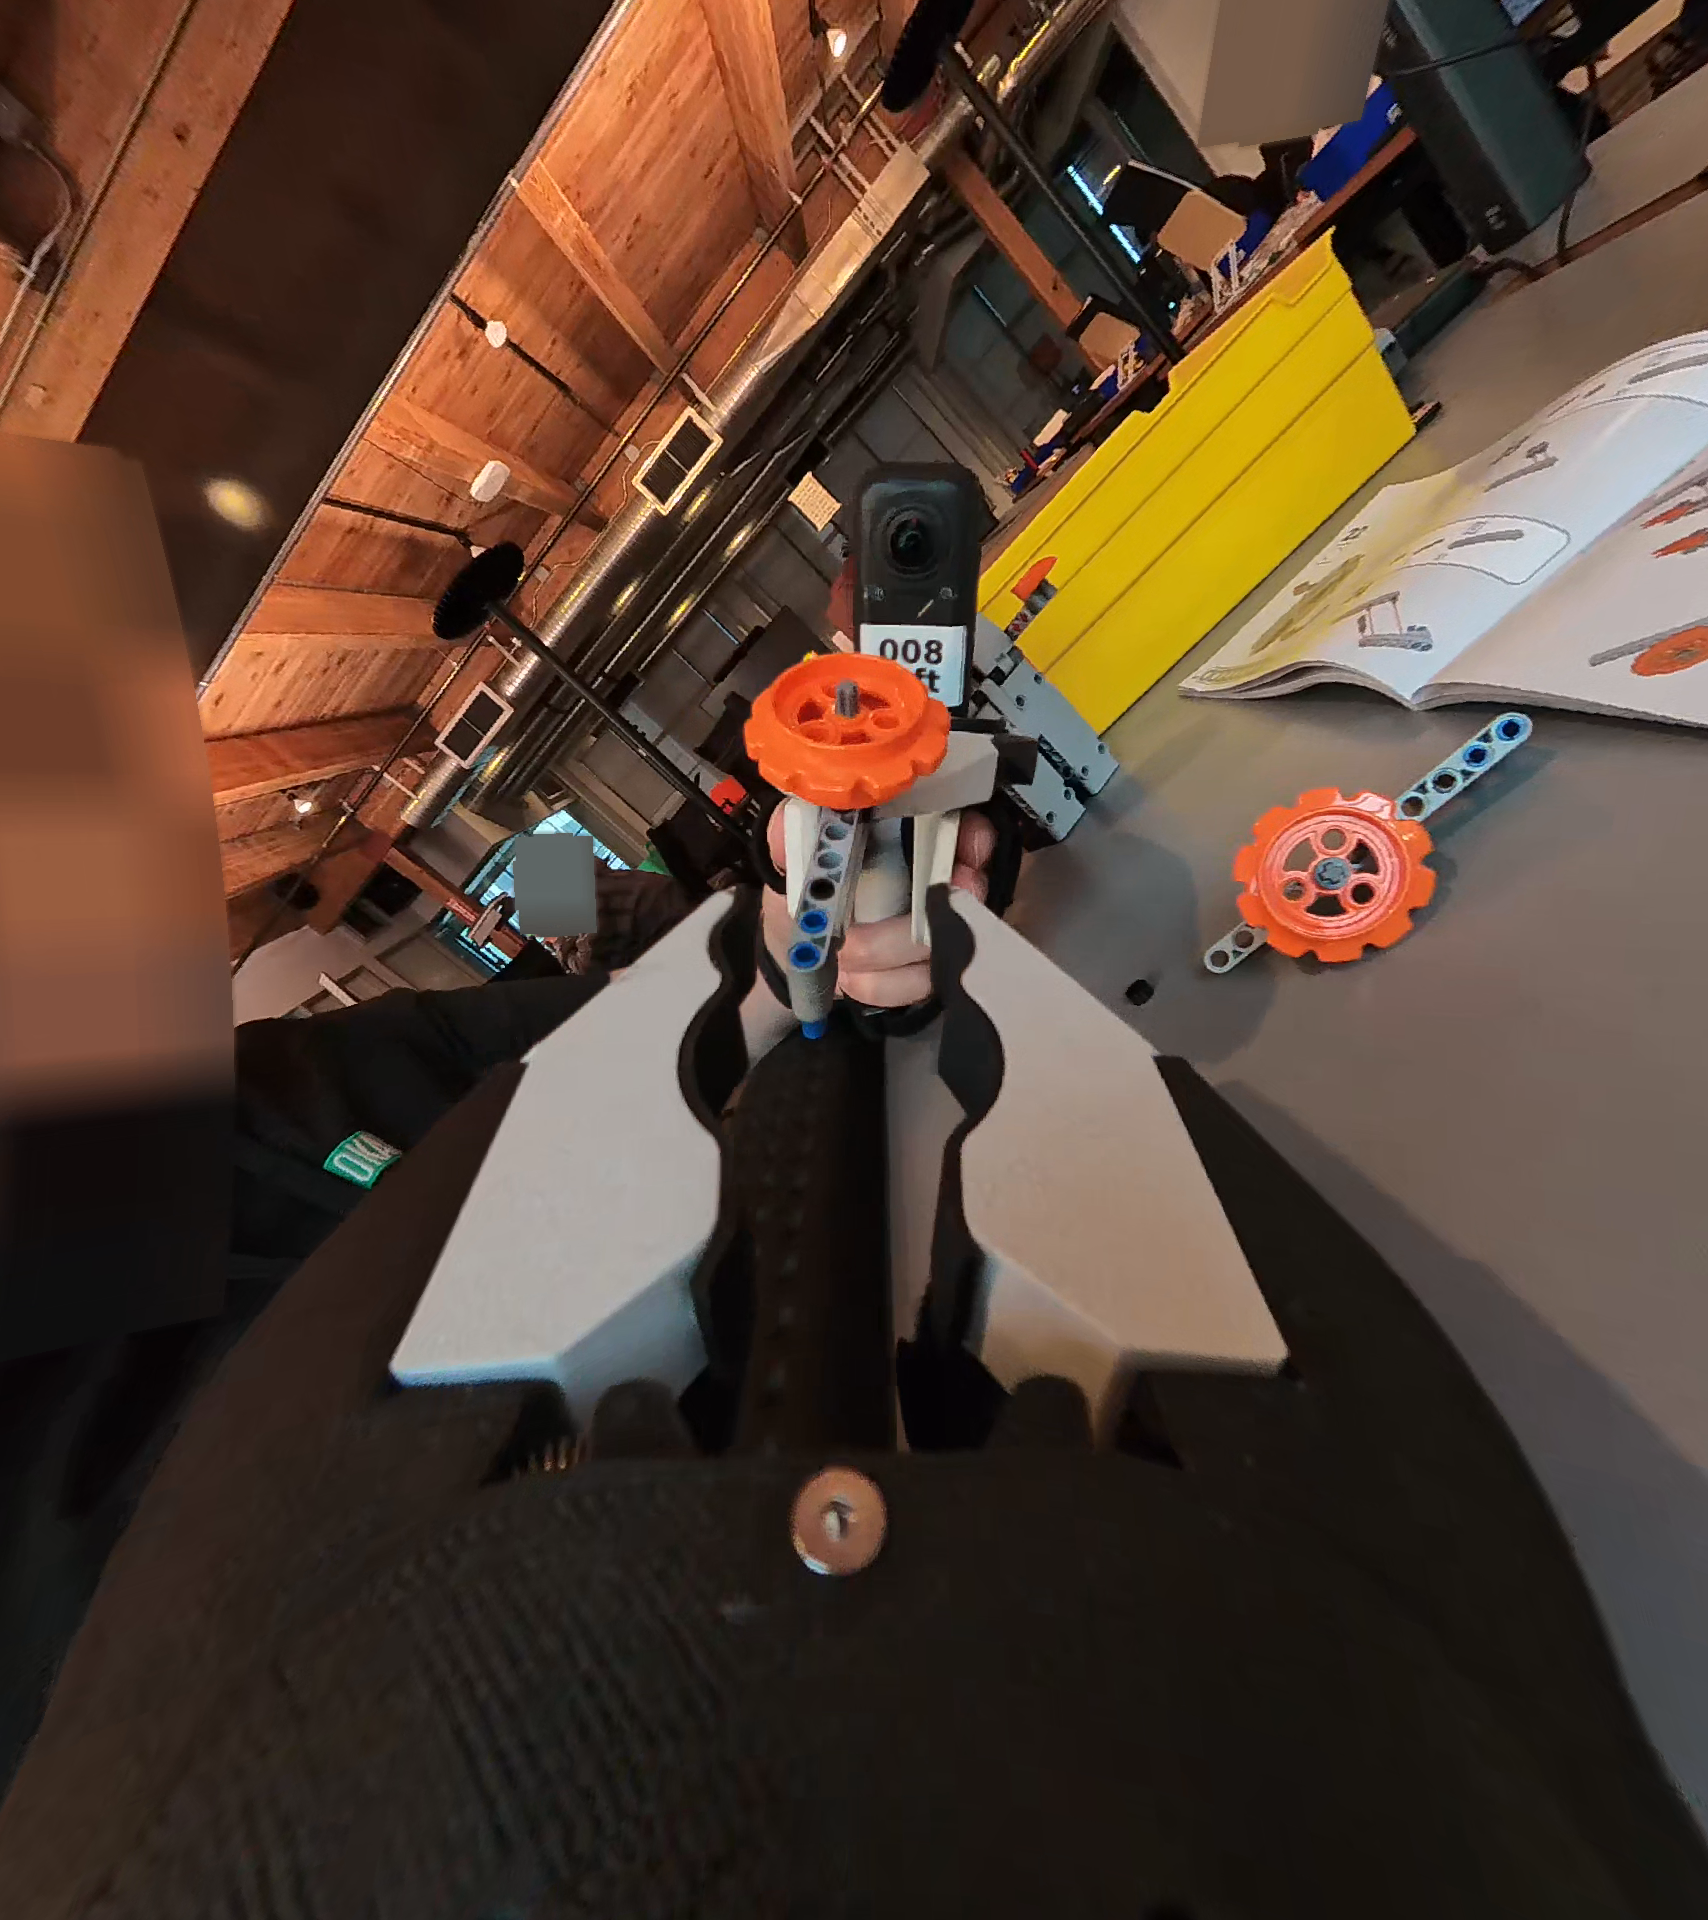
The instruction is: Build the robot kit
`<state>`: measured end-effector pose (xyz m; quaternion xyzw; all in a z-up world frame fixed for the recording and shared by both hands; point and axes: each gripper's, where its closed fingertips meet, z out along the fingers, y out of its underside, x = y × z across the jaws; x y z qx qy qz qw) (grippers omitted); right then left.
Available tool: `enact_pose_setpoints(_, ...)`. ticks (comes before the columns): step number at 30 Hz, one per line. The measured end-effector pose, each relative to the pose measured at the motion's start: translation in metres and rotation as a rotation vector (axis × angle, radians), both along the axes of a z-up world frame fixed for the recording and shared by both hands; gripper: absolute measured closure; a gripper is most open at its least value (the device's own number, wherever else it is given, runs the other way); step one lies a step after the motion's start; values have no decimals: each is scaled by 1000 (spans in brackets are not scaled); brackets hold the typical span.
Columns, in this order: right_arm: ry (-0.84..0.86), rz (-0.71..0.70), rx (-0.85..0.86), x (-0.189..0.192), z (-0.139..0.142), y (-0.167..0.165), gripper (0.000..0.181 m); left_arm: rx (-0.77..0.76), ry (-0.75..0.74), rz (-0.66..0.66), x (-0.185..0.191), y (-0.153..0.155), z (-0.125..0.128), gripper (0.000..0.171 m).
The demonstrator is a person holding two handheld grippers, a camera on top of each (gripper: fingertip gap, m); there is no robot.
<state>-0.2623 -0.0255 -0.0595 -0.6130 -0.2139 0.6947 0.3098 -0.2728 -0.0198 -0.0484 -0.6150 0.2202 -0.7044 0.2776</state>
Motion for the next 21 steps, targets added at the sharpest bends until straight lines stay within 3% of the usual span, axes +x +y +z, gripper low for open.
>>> enact_pose_setpoints(8,-17,60,-91,-6,-11,-2,153,-113,66,38,1,11,-20,166)
enact_pose_setpoints(12,-105,100,-129,-15,-29,-6,174,-200,65,11,2,12,-27,166)
enact_pose_setpoints(21,53,241,-298,-8,-14,-14,176,-188,-16,-93,7,-3,-10,151)
